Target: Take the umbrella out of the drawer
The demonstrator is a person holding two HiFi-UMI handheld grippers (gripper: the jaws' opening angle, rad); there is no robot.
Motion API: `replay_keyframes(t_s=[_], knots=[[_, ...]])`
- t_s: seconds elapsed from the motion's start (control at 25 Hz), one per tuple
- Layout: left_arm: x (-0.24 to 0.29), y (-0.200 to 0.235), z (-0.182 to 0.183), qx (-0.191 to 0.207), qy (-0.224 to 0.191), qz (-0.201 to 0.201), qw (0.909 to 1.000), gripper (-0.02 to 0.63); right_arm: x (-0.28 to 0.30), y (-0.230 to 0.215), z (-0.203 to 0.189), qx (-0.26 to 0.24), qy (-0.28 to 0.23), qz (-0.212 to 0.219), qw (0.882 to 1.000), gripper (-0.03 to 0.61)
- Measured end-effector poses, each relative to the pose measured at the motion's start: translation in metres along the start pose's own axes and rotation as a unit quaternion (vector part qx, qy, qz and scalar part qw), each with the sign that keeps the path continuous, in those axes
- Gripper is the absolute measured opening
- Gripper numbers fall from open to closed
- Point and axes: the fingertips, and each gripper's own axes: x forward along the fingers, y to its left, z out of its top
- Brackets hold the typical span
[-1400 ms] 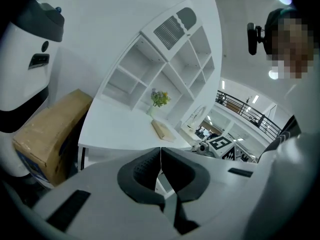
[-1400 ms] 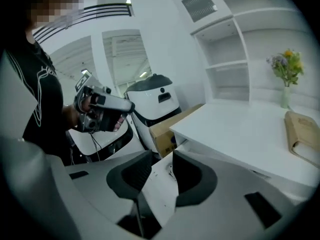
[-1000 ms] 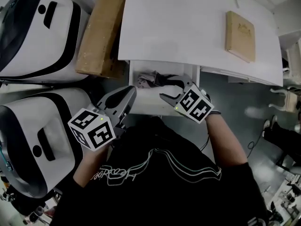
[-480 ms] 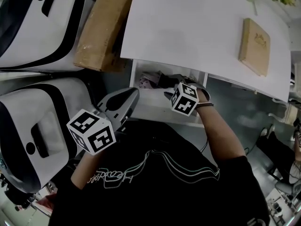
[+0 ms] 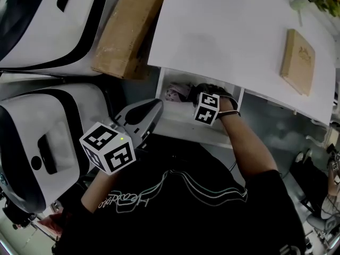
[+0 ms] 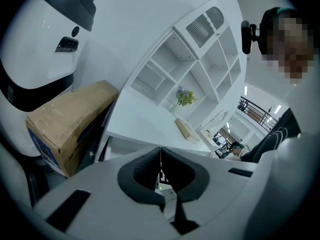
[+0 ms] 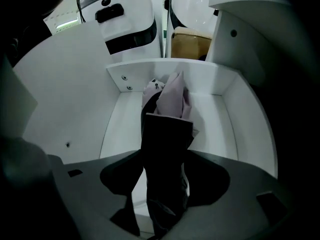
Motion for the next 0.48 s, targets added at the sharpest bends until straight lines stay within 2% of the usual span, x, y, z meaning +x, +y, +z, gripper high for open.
replay_keyframes(t_s=[0.2, 0.48], knots=[[-0.005, 0.012, -0.01, -0.015, 0.004, 0.003, 0.9999, 0.021, 0.016, 0.0, -0.003, 0.0, 0.021, 0.001, 1.0, 0.238], [-0.01, 0.016, -0.016, -0.022, 0.004, 0.002, 0.9997, 0.021, 0.019, 0.0, -0.004, 0.027, 0.01, 0.015, 0.999, 0.238]])
